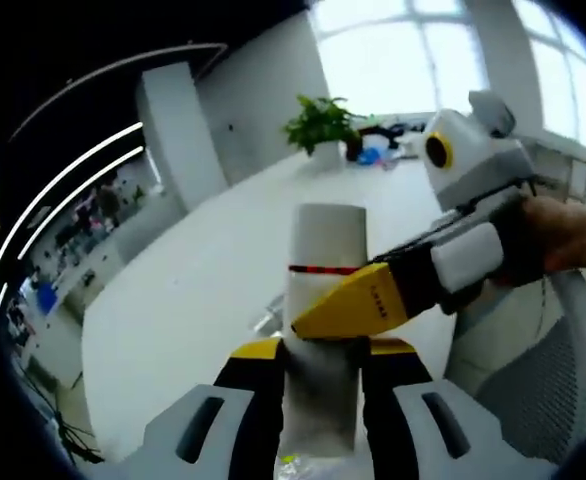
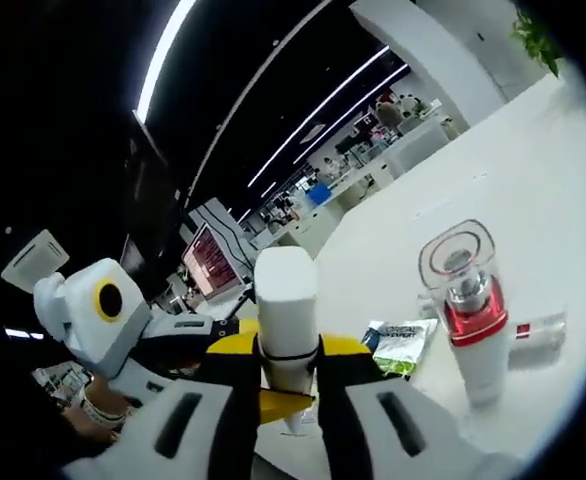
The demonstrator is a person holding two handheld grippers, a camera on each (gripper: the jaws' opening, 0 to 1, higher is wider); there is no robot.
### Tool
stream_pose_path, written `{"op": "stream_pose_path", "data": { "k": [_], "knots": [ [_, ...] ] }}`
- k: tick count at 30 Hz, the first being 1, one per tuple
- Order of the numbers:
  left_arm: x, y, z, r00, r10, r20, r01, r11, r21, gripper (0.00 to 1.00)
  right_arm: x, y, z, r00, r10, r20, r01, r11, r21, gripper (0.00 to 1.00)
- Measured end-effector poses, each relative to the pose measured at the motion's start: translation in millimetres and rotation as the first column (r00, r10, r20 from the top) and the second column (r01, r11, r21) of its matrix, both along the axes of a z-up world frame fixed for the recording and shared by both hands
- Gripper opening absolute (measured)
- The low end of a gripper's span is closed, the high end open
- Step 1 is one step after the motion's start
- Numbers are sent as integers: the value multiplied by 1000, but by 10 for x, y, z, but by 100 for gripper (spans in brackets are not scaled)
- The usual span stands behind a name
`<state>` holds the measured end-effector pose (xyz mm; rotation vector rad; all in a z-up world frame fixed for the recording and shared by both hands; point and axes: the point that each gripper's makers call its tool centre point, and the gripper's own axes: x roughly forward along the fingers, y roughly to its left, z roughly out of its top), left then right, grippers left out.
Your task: Arrange the skincare products in the storage area until every visible bottle or jar stands upright without overlapping.
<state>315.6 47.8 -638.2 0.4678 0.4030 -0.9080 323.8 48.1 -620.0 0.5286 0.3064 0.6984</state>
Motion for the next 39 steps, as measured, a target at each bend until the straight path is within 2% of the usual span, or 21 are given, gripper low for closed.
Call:
{"op": "stream_pose_path", "data": {
  "k": [3,7,12,16,18,22,26,28,31,33,34,37,39],
  "knots": [
    [-8,0,-32,1000,-2,6,2,1000,0,28,-14,14,-14,1000,8,20,-7,1000,-26,19],
    [-16,2,-46,1000,-12,19,12,1000,-5,29,-15,-3,-40,1000,-3,0,3,1000,16,18],
    [-12,-22,-26,1000,-13,24,14,999,-48,30,-5,-59,-5,1000,-19,12,19,999,29,18],
    [-12,87,-205,1000,6,-9,-6,1000,15,31,10,-135,27,999,-49,22,48,998,38,18],
    [3,143,-239,1000,23,-17,-22,1000,16,32,33,-176,54,997,-68,30,66,997,50,18],
    [23,320,-342,993,81,-90,-81,997,6,36,57,-239,78,995,-95,32,92,993,75,18],
    [21,432,-372,973,153,-175,-167,983,-69,37,71,-246,130,994,-102,45,97,990,100,18],
    [35,483,-401,970,168,-177,-181,982,-62,37,81,-257,135,993,-108,50,103,990,96,18],
    [6,546,-490,953,192,-233,-211,976,-59,35,85,-268,157,992,-112,54,106,988,110,18],
    [-90,519,-562,937,164,-309,-191,980,-60,34,87,-281,203,991,-117,70,107,986,129,18],
    [-61,516,-551,940,168,-296,-197,978,-72,34,92,-285,218,990,-120,75,109,985,134,18],
    [-132,420,-546,919,133,-371,-196,971,-138,35,94,-284,250,989,-120,88,107,984,143,18],
    [-92,406,-529,917,136,-374,-212,962,-172,35,90,-289,284,988,-120,94,104,981,164,18]
  ]
}}
